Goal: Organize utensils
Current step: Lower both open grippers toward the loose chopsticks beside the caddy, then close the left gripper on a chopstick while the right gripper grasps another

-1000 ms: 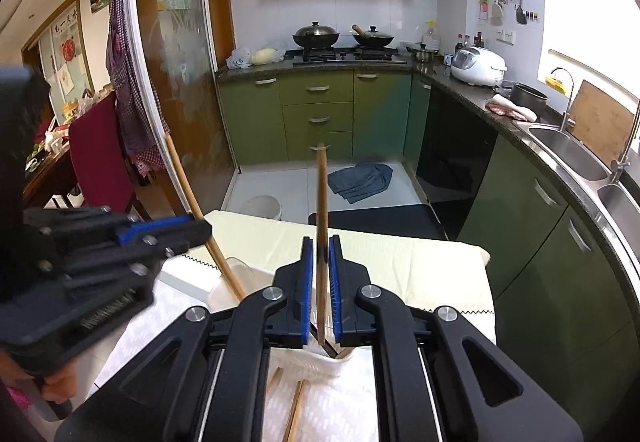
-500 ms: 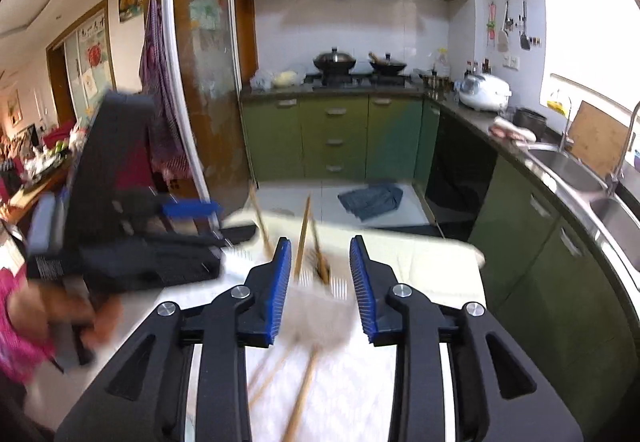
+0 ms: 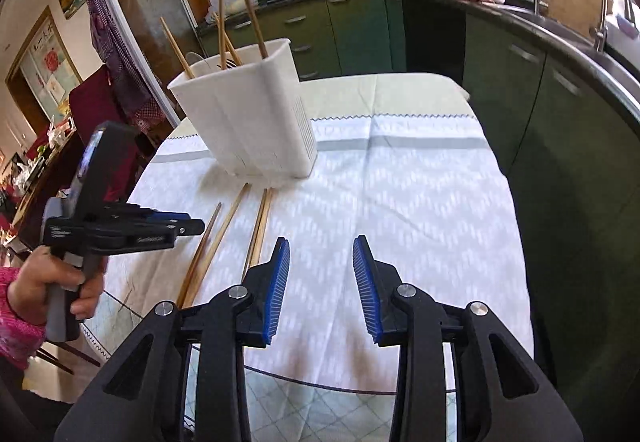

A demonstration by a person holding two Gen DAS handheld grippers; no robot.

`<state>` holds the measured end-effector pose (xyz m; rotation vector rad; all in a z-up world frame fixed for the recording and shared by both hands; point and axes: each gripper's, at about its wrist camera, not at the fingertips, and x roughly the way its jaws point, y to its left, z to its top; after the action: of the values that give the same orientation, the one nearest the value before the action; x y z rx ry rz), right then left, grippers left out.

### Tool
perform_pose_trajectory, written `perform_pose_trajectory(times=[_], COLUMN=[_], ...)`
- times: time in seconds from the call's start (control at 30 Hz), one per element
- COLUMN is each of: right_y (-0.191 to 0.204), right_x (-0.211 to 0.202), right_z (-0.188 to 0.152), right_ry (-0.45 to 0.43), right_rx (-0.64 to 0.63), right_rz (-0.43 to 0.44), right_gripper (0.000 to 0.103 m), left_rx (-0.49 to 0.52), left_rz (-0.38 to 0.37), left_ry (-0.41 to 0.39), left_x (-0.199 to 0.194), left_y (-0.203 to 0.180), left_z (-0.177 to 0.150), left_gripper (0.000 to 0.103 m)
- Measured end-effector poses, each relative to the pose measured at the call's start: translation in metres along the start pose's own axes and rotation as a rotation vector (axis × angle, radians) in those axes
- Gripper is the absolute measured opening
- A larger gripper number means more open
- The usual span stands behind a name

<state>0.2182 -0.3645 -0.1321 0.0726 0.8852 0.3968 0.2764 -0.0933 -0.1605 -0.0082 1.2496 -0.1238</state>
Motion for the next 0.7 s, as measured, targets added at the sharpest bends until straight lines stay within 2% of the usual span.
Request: perform_pose_trajectory(times=[0.13,0.2,0.33,0.47,0.53,0.7], right_y=[0.0,0.005,0.022,0.035,0.042,0.058], right_x=[0.003,0.006,0.022,0.054,0.079,0.121], right_z=[0.002,0.005,0.012,0.014,0.015,0.022], right_ry=[0.006,0.015,0.044,0.118,0.179,0.265], right_rx=[-0.007,-0.022,-0.06,-0.085,-0.096,-0.097], right_rz=[0.004,0.004,0.0,0.017,0.022,0.052], right_gripper=[0.036,0.036,0.036,0.035,0.026,0.023], left_rx=[-0.01,-0.006,0.012,0.039,0.055,0.043], left_rz=[0.006,0.01,0.03,0.04,0.05,0.061], left_ry=[0.014,0.029,0.028,0.023,0.019,0.008], left_x=[0.011,0.015,0.017,0.016,0.015,0.01], left_y=[-0.002,-0.005,-0.013,-0.018,-0.018,-0.001], left_z=[-0.001,-0.003,-0.006,-0.013,-0.016,-0.026], left_gripper=[0.023,0.014,0.008,0.006,0.006,0.006])
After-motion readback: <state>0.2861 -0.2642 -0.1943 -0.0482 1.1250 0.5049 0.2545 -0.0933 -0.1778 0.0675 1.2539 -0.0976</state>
